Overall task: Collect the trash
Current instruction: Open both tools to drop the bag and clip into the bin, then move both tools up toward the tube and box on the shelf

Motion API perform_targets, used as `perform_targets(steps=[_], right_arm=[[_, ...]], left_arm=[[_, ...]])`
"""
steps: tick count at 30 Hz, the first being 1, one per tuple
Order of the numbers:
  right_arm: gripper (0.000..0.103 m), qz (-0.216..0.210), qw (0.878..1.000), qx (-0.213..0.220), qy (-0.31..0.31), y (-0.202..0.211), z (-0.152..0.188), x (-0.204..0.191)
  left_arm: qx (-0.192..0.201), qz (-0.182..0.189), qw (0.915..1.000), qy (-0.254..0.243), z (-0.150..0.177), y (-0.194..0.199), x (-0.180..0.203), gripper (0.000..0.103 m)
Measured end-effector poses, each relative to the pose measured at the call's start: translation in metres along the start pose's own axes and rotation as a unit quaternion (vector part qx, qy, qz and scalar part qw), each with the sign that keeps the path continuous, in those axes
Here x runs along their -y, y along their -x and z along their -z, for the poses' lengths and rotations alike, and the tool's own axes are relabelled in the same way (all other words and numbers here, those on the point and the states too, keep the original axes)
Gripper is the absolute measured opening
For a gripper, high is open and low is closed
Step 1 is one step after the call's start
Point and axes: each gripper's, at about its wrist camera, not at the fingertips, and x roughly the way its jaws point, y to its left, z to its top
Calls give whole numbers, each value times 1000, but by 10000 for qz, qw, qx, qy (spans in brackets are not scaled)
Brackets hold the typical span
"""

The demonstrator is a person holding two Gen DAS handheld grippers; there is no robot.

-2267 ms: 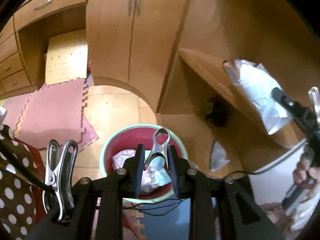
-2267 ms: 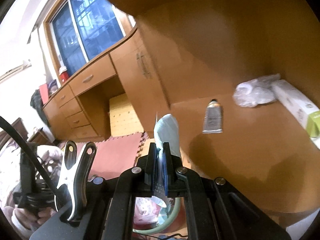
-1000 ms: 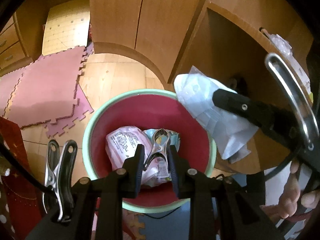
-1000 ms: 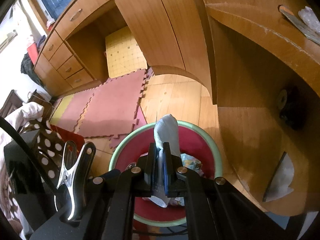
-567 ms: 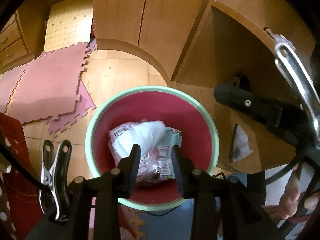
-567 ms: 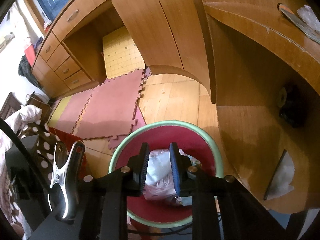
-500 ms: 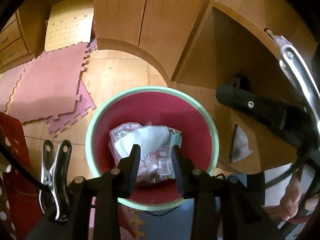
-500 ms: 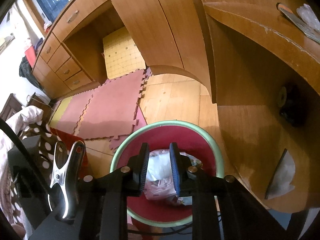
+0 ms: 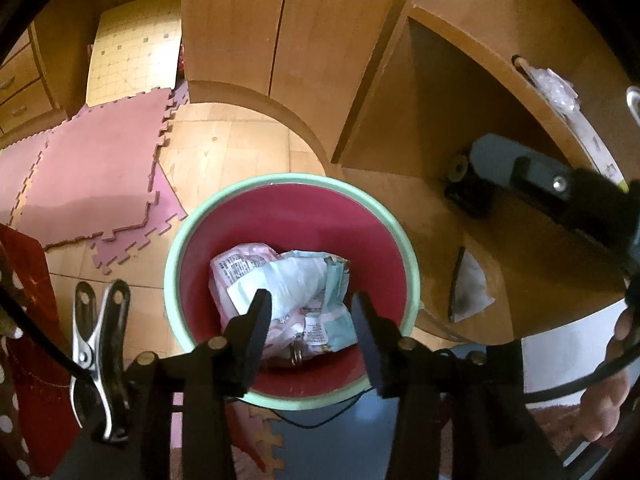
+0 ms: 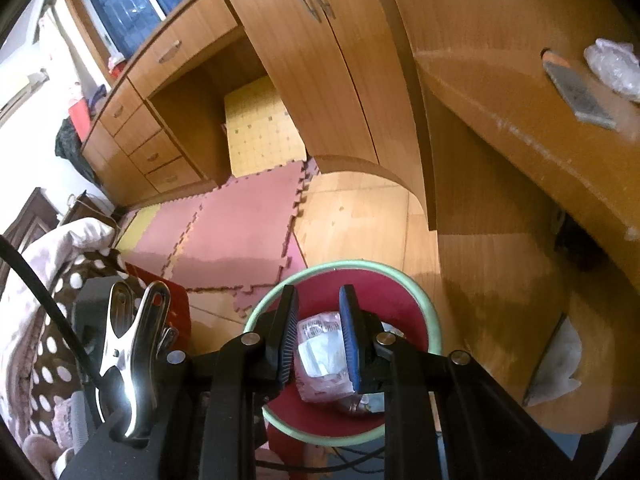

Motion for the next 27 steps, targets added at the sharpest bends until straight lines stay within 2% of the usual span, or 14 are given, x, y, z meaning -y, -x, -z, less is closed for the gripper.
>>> perform_targets(steps=[10, 17, 27], right_arm=[[23, -200, 9989, 360, 215, 43, -3, -3], [24, -329, 9964, 760, 180, 78, -8, 3], [25, 105, 9917, 1233, 362, 126, -5, 22]], left_arm=[[-16, -51, 10000, -15, 2, 18, 13, 48], [112, 143, 9998, 35, -4, 43, 28, 49], [181, 343, 9991, -166, 1, 63, 70, 49]])
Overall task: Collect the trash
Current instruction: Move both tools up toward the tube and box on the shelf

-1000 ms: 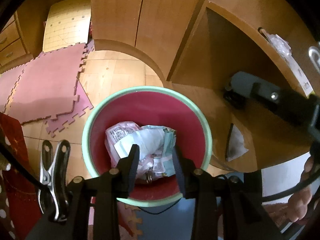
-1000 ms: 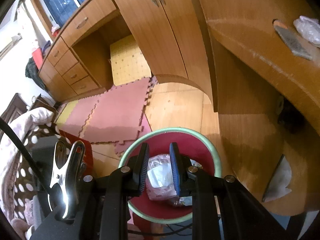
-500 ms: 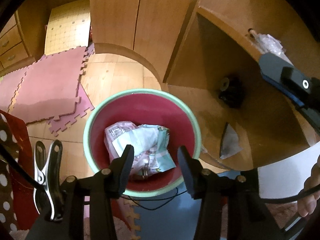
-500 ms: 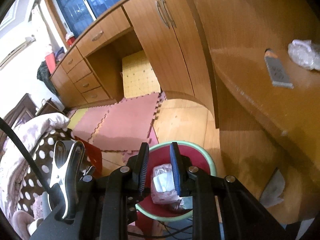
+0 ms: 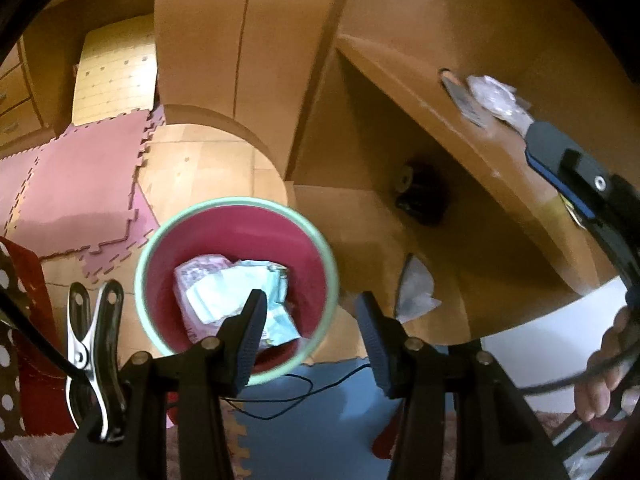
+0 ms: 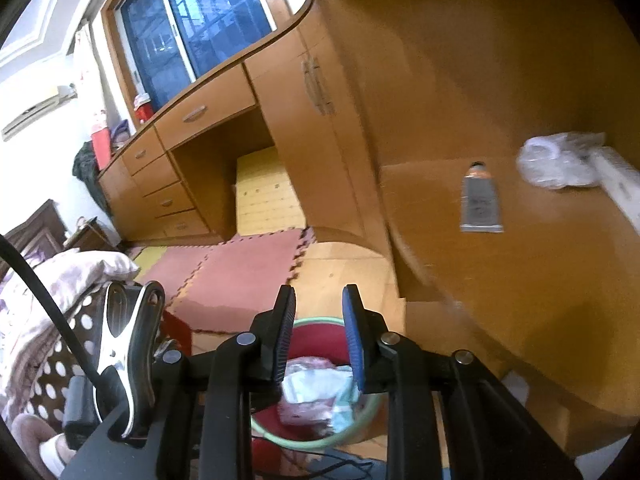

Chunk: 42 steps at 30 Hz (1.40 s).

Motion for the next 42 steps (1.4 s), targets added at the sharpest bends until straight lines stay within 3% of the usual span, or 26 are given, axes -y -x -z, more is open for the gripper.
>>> perform_targets(steps=[12, 21, 32, 35, 42], right_arm=[[26, 336, 9970, 576, -382, 58, -2, 47], [30, 773, 9902, 966, -655, 97, -3, 75], [33, 1347, 9755, 1056, -1382, 127, 2, 129], [33, 1506, 9720, 959, -1529, 126, 7, 141], [33, 1446, 9678, 820, -1892, 120, 12, 155]], left_arm=[[128, 285, 9978, -582, 13, 31, 70, 49], [308, 402, 9925, -1115, -1, 49, 131, 49], [455, 232, 9885, -1420, -56, 23, 188, 49], [612, 16, 9877, -1442, -80, 10, 196, 49], [871, -267, 9882, -1233, -138, -28, 200, 49]])
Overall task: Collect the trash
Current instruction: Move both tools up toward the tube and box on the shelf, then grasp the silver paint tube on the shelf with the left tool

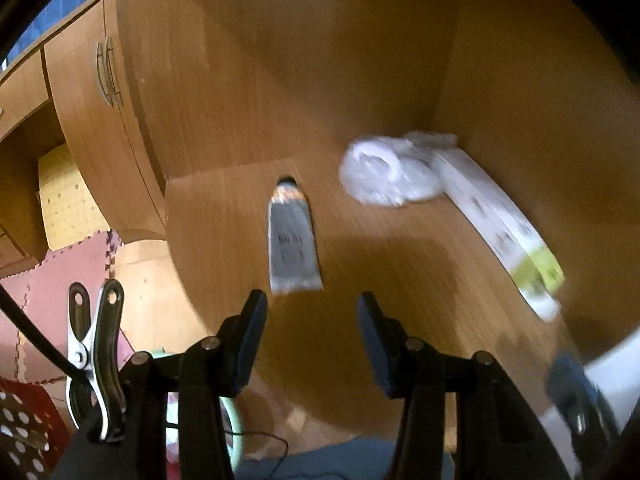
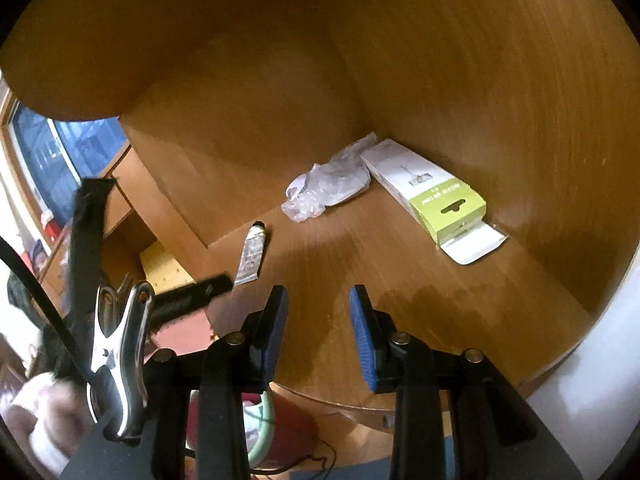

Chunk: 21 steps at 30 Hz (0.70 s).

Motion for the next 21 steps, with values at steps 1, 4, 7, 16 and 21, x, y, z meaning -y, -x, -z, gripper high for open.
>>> perform_targets(steps=[1, 4, 7, 16, 21], right_arm=[[33, -16, 10000, -19, -39, -1, 0, 0], [33, -54, 10000, -42, -73, -1, 0, 0], [33, -33, 10000, -56, -50, -1, 0, 0], [33, -92, 9993, -221, -298, -7, -3, 11], [33, -54, 9992, -213, -343, -8, -3, 13]], left_arm=[[-13, -54, 10000, -12, -8, -9, 0, 49], [-44, -225, 9997, -91, -24, -31, -1, 49], [-107, -341, 9993, -107, -38, -51, -5, 49], [-237, -484, 9985, -33, -48, -89, -15, 50], [-164, -323, 9993, 90, -48, -98, -17, 51]])
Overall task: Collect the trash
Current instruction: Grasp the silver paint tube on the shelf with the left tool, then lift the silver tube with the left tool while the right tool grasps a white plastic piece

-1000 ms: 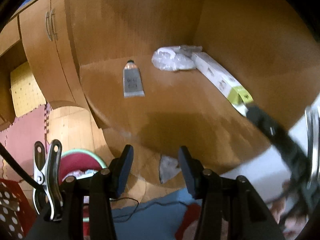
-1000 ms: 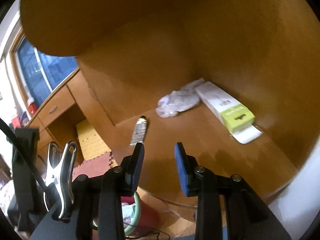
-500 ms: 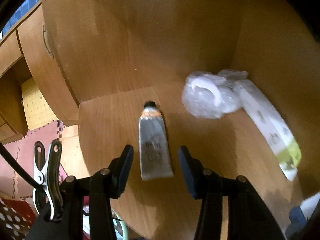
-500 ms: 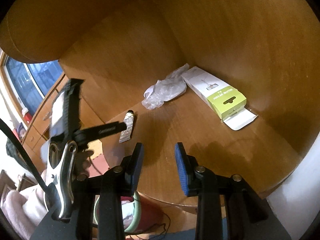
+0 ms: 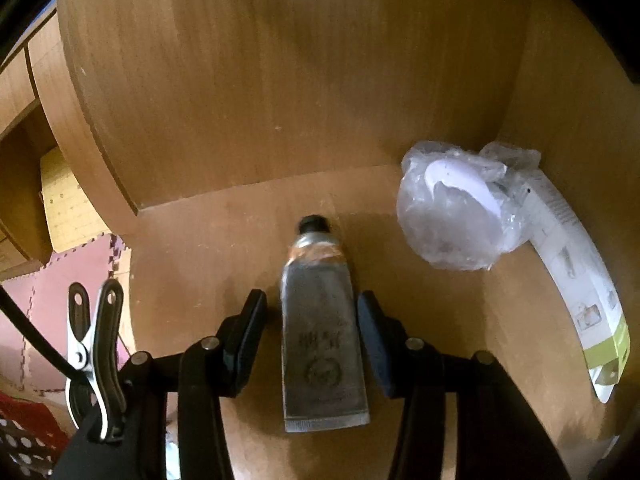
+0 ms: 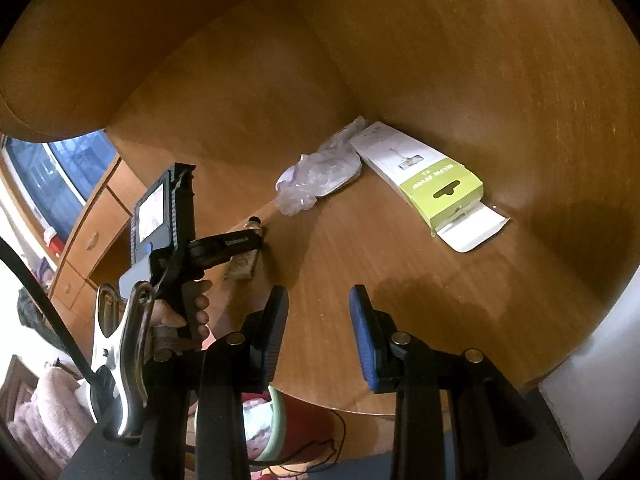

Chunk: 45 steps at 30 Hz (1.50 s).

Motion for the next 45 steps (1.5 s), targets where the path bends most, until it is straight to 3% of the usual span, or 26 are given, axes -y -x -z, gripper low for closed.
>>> perform_targets(steps=[5, 7, 11, 21, 26, 28, 29, 35, 40, 41, 45], right_arm=[[33, 30, 10000, -65, -17, -6, 0, -1], [33, 36, 10000, -71, 1, -8, 0, -3], [33, 52, 9999, -59, 102, -12, 1, -9], [33, 139, 9994, -124, 288, -29, 1, -18], [33, 213, 9986, -148, 471, -34, 5, -22], [33, 319, 9974, -139, 630, -36, 7, -24], [33, 380, 9967, -142, 701, -38, 7, -25], [33, 554, 9959, -118, 699, -45, 6, -25], [33, 442, 9978, -70, 497, -50, 1, -31], [33, 411, 9977, -95, 528, -53, -2, -35], [33, 444, 9961, -92, 757, -62, -26, -44]], left_arm=[[87, 46, 9999, -54, 3, -2, -1, 50], [150, 81, 9998, -63, 6, 0, -3, 40], [243, 141, 9996, -71, 13, 1, -4, 39], [243, 763, 9963, 315, 40, 23, -33, 39], [517, 998, 9926, 454, 59, 49, -33, 38], [711, 1041, 9910, 439, 66, 59, -38, 12], [714, 1028, 9914, 382, 68, 64, -36, 9], [439, 1323, 9900, 230, 65, 53, -37, 12], [298, 1592, 9860, 408, 62, 52, -46, 31], [284, 1615, 9855, 430, 61, 51, -47, 39], [230, 1734, 9838, 389, 58, 47, -45, 46]])
